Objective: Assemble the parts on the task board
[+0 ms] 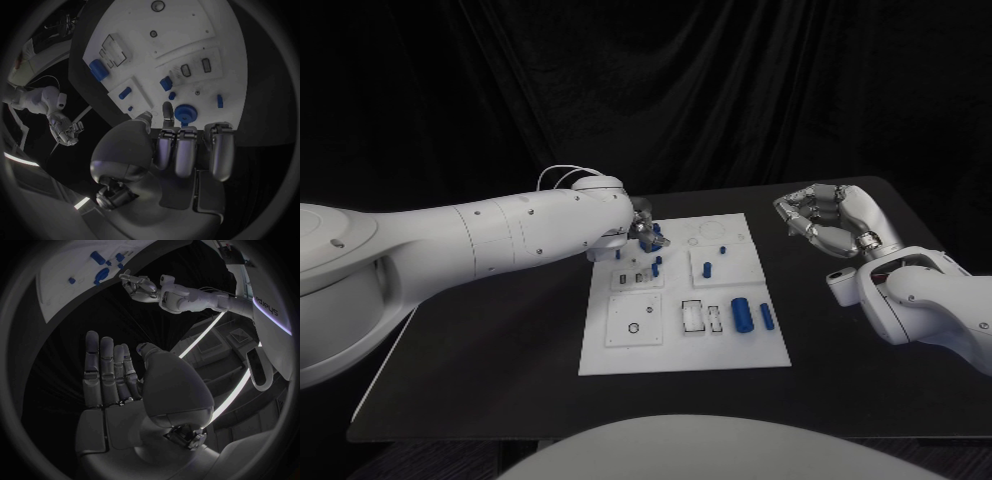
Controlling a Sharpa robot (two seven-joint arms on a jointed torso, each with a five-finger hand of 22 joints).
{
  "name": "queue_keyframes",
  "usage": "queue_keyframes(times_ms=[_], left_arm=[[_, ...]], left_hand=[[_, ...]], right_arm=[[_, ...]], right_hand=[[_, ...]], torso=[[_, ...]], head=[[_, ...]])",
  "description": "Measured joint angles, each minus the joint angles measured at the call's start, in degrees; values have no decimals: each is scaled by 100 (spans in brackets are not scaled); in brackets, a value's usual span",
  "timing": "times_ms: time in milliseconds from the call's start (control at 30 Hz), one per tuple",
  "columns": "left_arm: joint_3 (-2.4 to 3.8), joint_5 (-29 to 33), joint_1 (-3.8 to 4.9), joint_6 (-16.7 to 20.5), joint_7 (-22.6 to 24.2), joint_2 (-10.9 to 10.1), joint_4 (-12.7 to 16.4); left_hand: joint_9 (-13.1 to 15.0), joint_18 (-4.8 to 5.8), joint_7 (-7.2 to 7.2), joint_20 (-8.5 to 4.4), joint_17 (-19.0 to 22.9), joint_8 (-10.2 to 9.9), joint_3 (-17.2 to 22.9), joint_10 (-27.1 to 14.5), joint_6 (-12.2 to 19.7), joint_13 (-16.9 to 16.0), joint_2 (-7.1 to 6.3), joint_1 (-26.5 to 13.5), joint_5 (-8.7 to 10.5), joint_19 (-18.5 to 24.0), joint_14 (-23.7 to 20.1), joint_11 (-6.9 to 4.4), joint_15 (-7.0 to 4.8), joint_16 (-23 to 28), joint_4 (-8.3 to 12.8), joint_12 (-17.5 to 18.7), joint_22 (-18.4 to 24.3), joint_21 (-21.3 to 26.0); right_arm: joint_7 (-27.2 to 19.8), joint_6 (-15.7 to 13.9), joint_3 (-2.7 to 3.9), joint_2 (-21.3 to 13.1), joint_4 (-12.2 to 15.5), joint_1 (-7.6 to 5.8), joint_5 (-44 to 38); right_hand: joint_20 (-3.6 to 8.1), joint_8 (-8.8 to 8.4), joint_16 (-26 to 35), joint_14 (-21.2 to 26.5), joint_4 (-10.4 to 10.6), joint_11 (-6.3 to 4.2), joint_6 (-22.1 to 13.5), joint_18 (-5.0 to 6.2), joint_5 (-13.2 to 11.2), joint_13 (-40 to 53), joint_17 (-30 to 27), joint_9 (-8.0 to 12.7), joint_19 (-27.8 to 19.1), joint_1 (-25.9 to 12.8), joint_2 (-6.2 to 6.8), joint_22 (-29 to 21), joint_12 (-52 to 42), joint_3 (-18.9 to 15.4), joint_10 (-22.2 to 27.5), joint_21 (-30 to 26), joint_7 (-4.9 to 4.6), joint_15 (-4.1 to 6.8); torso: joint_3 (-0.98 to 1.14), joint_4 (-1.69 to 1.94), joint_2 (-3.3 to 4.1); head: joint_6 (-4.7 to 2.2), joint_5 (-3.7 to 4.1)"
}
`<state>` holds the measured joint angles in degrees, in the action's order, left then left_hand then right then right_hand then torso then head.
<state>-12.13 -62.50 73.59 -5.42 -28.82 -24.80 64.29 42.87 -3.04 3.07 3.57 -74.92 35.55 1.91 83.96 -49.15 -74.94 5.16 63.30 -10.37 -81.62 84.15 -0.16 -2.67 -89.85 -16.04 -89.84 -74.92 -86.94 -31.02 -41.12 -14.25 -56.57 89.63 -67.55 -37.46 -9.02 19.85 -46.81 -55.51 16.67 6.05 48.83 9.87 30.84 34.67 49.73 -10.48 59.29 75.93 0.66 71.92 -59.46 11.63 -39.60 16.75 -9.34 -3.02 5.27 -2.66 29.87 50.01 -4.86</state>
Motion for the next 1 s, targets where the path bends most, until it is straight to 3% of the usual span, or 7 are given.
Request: queue_keyframes(times_ms=[467, 733, 1000], left_arm=[[0, -6, -117, 152, 100, -42, -64], [0, -7, -205, 221, 162, -48, -83], [0, -9, -303, 247, 187, -54, -136]], left_hand=[[60, -1, -31, -20, 1, -49, -39, 21, -112, 1, 31, -90, 0, -20, 0, -20, 0, 0, -39, 0, 1, 23], [122, -1, -31, -20, 1, -145, -52, 2, -112, 1, 31, -90, -76, -20, -21, -39, -20, 0, -22, 0, 1, 45], [161, -1, -31, -19, 1, -243, -6, 1, -112, 1, 40, -31, -157, 22, -21, -40, -20, 0, 25, 0, 1, 69]], right_arm=[[30, 31, 0, 9, -4, 0, -33], [44, 44, 0, 8, -4, 0, -38], [59, 54, 0, 0, -6, 0, -42]], right_hand=[[0, 24, -48, 0, 0, 0, -41, -1, 21, -47, -49, 0, 0, 98, 54, 18, 0, 0, 0, 0, 1, 0], [1, 84, -133, 19, -27, 0, -41, -1, -16, -121, -131, 0, 41, 303, 153, 51, -27, -27, 0, 0, 1, 19], [1, 84, -159, 19, -32, 0, -41, -1, -49, -147, -161, -1, 41, 354, 145, 61, -50, -32, 0, 0, 1, 19]], torso=[[21, -12, -9], [28, -19, -8], [35, -24, -5]], head=[[0, 44], [0, -13], [0, -7]])
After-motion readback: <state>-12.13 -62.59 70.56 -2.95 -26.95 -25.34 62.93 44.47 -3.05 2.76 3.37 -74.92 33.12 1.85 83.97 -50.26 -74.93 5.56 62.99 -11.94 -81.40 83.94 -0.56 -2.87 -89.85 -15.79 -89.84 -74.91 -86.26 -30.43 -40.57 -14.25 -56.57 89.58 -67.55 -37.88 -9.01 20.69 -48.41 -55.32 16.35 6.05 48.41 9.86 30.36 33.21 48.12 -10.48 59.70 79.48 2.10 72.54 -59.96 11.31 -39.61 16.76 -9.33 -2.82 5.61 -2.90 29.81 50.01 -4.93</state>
